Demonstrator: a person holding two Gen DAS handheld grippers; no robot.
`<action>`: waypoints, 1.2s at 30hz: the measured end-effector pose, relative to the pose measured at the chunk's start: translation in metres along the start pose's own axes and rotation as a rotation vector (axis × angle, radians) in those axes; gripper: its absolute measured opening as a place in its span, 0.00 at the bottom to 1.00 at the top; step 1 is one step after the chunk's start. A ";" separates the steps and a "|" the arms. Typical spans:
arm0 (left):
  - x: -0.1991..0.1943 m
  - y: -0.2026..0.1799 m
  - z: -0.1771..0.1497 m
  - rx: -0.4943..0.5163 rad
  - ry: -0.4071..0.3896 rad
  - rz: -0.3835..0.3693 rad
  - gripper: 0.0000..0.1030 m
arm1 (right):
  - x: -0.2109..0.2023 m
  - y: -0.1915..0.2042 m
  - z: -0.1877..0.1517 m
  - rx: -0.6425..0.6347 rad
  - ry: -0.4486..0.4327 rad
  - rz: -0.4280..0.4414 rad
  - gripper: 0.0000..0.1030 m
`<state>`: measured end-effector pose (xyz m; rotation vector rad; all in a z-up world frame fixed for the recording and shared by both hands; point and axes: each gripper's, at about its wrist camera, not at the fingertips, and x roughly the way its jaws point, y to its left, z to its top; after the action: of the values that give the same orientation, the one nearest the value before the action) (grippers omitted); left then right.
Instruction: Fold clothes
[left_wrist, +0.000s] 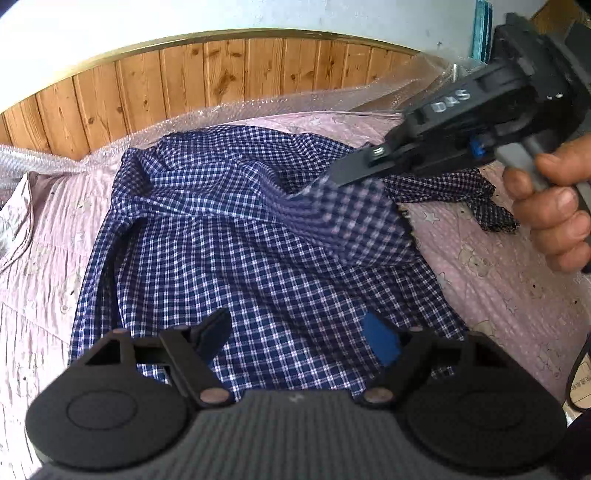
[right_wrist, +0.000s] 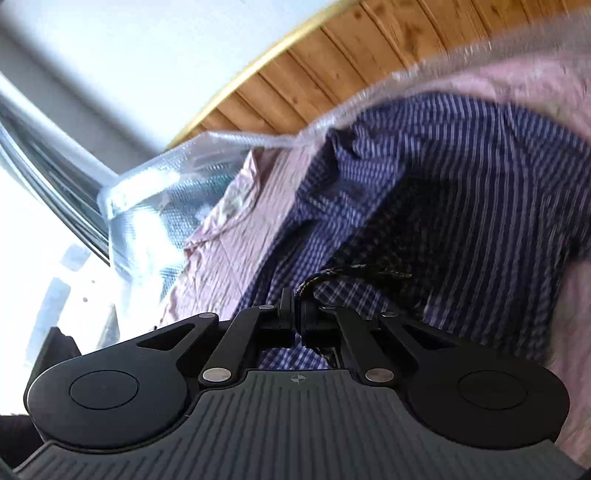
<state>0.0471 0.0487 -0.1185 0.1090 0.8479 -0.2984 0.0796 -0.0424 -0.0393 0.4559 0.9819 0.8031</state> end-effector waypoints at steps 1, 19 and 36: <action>0.003 -0.005 0.003 0.024 -0.006 0.005 0.79 | 0.008 0.000 -0.003 0.024 0.010 0.005 0.00; 0.088 0.085 -0.001 -0.693 0.025 -0.094 0.37 | -0.002 -0.034 0.023 0.077 0.127 -0.148 0.62; -0.057 0.174 -0.119 -0.887 -0.088 0.118 0.07 | 0.147 -0.015 0.072 -0.130 0.298 -0.269 0.70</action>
<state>-0.0214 0.2523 -0.1584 -0.6740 0.8180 0.1998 0.1934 0.0619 -0.0950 0.0874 1.2284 0.6967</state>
